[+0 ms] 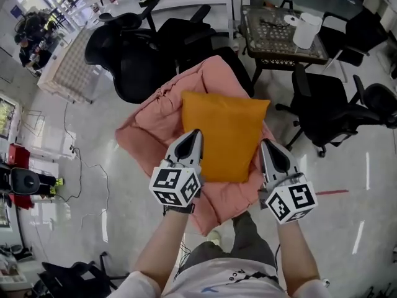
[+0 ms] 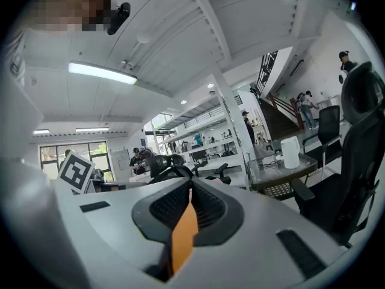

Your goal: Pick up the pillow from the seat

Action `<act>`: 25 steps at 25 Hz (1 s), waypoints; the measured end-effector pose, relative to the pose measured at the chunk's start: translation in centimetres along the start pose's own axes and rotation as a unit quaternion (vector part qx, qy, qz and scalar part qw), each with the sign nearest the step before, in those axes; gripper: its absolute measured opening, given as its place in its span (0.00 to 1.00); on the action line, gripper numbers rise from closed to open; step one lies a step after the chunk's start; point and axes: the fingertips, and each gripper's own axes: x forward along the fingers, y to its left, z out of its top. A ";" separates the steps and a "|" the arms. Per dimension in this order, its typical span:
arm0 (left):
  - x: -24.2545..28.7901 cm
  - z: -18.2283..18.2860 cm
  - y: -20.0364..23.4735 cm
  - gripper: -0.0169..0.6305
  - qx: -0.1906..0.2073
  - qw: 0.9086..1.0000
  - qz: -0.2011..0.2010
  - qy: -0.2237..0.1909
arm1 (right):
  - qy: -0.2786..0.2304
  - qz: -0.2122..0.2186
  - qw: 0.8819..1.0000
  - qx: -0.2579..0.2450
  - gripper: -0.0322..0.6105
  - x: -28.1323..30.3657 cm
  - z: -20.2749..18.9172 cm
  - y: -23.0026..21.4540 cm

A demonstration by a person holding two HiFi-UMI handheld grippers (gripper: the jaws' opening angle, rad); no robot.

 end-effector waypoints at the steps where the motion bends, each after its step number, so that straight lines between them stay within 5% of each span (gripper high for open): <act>1: 1.6 -0.3 1.0 0.05 -0.003 1.000 0.011 0.000 | 0.004 -0.001 1.000 0.006 0.08 1.2 -0.5 -1.3; 6: 8.1 -1.8 6.6 0.06 -0.017 0.996 0.085 0.000 | 0.032 -0.010 0.999 0.035 0.08 6.7 -3.8 -7.5; 13: 14.8 -4.5 14.5 0.34 -0.061 0.979 0.192 -0.009 | 0.046 -0.056 0.995 0.068 0.09 12.4 -7.7 -15.3; 16: 17.2 -6.1 17.2 0.41 -0.077 0.971 0.225 0.003 | 0.053 -0.078 0.991 0.094 0.25 14.2 -9.9 -18.5; 25: 21.2 -9.5 23.0 0.47 -0.078 0.954 0.287 0.038 | 0.077 -0.150 0.971 0.168 0.45 17.6 -15.6 -25.3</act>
